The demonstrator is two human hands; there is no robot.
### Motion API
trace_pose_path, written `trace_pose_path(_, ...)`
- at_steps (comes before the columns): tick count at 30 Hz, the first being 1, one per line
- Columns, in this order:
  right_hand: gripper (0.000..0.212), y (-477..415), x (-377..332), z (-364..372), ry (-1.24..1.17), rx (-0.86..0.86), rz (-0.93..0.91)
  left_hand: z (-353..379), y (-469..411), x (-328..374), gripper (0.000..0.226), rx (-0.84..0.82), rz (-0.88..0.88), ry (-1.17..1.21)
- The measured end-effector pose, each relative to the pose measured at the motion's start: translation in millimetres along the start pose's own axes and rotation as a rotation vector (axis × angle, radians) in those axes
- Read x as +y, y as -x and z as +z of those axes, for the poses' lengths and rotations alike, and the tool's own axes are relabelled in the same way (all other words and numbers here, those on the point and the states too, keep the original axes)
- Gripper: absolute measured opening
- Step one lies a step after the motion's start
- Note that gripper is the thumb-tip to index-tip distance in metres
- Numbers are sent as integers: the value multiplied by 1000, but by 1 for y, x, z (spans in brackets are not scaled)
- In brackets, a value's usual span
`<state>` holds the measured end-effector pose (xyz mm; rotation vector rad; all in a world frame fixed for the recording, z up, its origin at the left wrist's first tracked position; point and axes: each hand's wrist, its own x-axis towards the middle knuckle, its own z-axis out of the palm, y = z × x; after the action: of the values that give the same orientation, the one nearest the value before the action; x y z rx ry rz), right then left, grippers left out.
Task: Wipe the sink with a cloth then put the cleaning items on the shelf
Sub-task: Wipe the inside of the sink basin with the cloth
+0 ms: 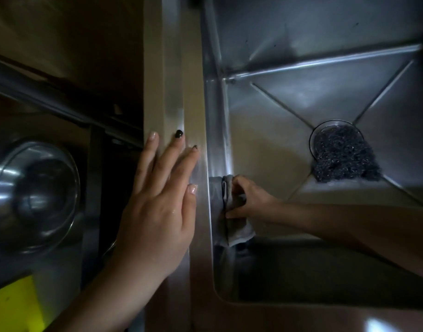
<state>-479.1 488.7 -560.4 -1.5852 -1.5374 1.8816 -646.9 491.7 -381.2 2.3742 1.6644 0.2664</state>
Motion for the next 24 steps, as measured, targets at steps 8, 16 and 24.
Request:
trace_pose_path(8, 53, 8, -5, 3, -66, 47, 17, -2, 0, 1, 44, 12, -11, 5)
trace_pose_path(16, 52, 77, -63, -1, -142, -37, -109, -3, 0, 3, 45, 2, -20, -27)
trace_pose_path(24, 55, 94, -86, -2, -143, 9, -333, -2, 0, 3, 45, 13, -19, -44)
